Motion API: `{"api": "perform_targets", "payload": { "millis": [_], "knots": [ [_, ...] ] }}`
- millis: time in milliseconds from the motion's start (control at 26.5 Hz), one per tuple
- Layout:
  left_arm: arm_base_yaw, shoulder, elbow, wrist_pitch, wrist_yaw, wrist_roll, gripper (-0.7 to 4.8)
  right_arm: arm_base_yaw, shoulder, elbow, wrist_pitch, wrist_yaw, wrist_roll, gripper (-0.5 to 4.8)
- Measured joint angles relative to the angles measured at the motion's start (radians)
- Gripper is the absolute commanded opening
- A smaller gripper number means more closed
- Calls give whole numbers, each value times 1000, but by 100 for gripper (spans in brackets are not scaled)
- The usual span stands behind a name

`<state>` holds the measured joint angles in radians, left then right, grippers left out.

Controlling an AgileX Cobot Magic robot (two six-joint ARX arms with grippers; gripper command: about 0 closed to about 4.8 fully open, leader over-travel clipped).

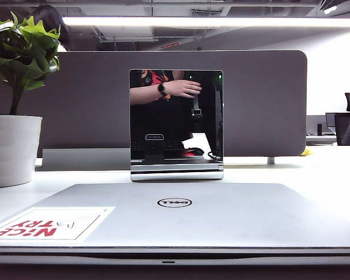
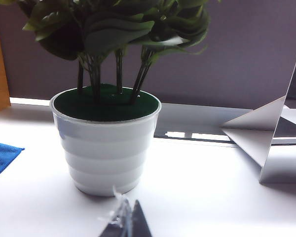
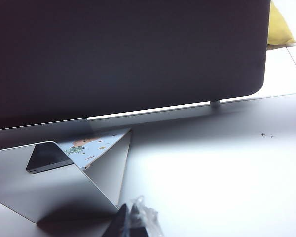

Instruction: Close the laptop lid.

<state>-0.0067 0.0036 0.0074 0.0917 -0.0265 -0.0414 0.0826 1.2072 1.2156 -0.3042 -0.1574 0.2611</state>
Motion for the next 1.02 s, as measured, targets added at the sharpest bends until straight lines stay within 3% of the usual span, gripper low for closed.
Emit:
{"api": "perform_targets", "payload": {
  "millis": [226, 415, 490, 754, 1018],
  "knots": [
    [0, 0, 0, 0, 0, 0, -5, 0, 0, 0, 0, 1, -13, -1],
    [0, 0, 0, 0, 0, 0, -5, 0, -73, -61, -8, 27, -140, -1],
    [0, 0, 0, 0, 0, 0, -5, 0, -140, -131, 36, 28, -176, -1],
    [0, 0, 0, 0, 0, 0, -5, 1, -475, -612, 462, 108, -281, -1],
    [0, 0, 0, -1, 0, 0, -5, -1, -783, -924, 541, 163, -286, -1]
  ]
}}
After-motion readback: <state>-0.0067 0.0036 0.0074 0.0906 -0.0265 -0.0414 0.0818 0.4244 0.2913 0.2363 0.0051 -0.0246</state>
